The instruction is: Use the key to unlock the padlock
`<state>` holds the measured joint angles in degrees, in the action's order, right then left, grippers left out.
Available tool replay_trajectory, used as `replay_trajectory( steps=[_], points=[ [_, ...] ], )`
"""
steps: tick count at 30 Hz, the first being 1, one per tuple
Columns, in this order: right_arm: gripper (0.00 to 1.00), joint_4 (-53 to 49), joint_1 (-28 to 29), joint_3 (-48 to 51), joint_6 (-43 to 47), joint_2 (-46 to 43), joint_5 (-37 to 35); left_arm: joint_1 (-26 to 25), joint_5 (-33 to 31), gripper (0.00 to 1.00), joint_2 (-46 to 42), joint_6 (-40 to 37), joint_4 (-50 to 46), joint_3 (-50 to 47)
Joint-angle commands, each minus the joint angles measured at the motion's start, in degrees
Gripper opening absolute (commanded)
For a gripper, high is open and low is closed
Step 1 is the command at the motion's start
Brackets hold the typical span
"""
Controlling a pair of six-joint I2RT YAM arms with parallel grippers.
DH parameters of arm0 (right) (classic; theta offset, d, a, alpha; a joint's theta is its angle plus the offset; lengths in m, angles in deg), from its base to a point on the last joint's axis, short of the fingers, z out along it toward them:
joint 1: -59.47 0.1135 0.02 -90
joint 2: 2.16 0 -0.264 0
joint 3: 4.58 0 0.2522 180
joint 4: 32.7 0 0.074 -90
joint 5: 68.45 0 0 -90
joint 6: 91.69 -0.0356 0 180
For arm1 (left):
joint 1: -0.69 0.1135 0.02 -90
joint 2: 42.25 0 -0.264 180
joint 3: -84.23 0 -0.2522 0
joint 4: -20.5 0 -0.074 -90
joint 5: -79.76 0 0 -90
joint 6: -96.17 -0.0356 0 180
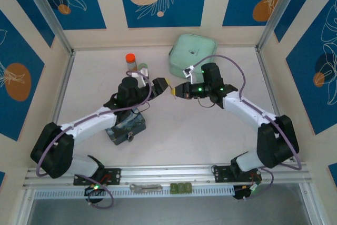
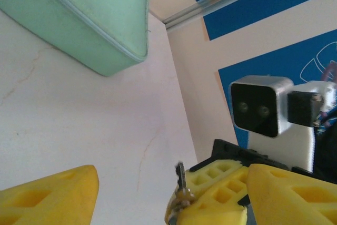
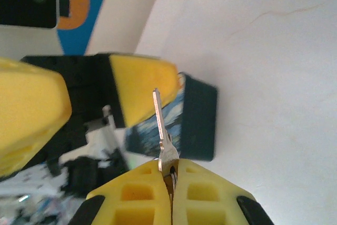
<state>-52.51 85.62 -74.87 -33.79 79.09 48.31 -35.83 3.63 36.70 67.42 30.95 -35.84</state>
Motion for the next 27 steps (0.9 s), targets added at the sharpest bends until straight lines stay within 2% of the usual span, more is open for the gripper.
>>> replay_trajectory(
  steps=[1,3,7,10,18,25,27],
  points=[
    [0.0,-6.8,5.1,-1.8,7.0,-3.1,-20.5,-1.1,-2.7,0.74,0.4,2.9,-1.6,1.4],
    [0.0,-6.9,8.6,-2.5,10.4,-3.2,-28.8,-1.2,-4.1,0.74,1.0,6.3,0.2,0.6],
    [0.0,-6.8,11.2,-3.8,13.6,-2.0,-35.4,-1.7,-5.0,0.72,2.3,9.6,1.0,2.5],
    [0.0,-5.8,11.3,-3.7,14.6,-1.6,-36.9,-2.6,-6.1,0.71,2.3,8.9,-1.6,4.5],
    [0.0,-3.6,13.2,-2.6,17.4,-1.4,-38.9,-3.0,-6.0,0.55,3.5,9.9,-1.1,4.3],
    [0.0,-0.3,14.4,-0.8,18.3,-2.5,-38.2,-3.0,-6.0,0.57,5.3,10.0,-2.4,5.4],
    [0.0,0.0,14.5,-0.6,18.3,-2.4,-37.8,-3.0,-5.9,0.53,5.9,10.0,-2.2,6.0]
  ],
)
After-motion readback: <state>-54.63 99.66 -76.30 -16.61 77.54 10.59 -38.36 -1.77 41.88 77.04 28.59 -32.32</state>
